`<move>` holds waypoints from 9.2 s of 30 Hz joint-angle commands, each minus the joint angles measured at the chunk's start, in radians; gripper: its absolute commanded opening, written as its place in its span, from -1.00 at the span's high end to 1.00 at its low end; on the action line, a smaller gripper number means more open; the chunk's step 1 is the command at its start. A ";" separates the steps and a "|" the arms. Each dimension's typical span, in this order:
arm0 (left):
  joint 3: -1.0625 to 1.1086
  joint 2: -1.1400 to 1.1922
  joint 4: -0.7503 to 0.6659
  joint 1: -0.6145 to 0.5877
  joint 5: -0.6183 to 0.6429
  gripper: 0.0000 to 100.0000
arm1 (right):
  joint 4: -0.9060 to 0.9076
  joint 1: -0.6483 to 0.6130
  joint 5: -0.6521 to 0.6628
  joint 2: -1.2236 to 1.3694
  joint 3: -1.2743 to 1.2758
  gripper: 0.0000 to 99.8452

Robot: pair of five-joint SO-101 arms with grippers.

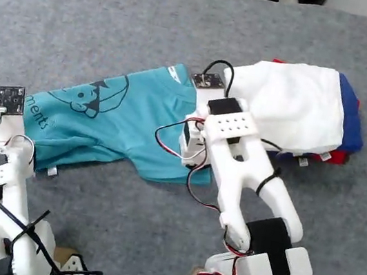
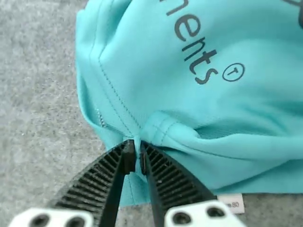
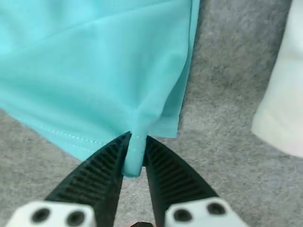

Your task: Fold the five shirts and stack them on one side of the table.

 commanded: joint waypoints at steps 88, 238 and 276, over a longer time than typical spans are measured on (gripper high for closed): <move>-0.789 0.839 -0.213 -0.134 0.374 0.94 | 0.066 -0.011 -0.035 1.481 -2.091 0.97; -0.547 0.364 0.499 0.065 0.559 0.75 | 0.178 0.038 0.687 -0.140 -0.297 0.97; -0.506 0.365 0.546 0.016 0.502 0.93 | 0.149 0.037 0.687 -0.133 -0.297 0.97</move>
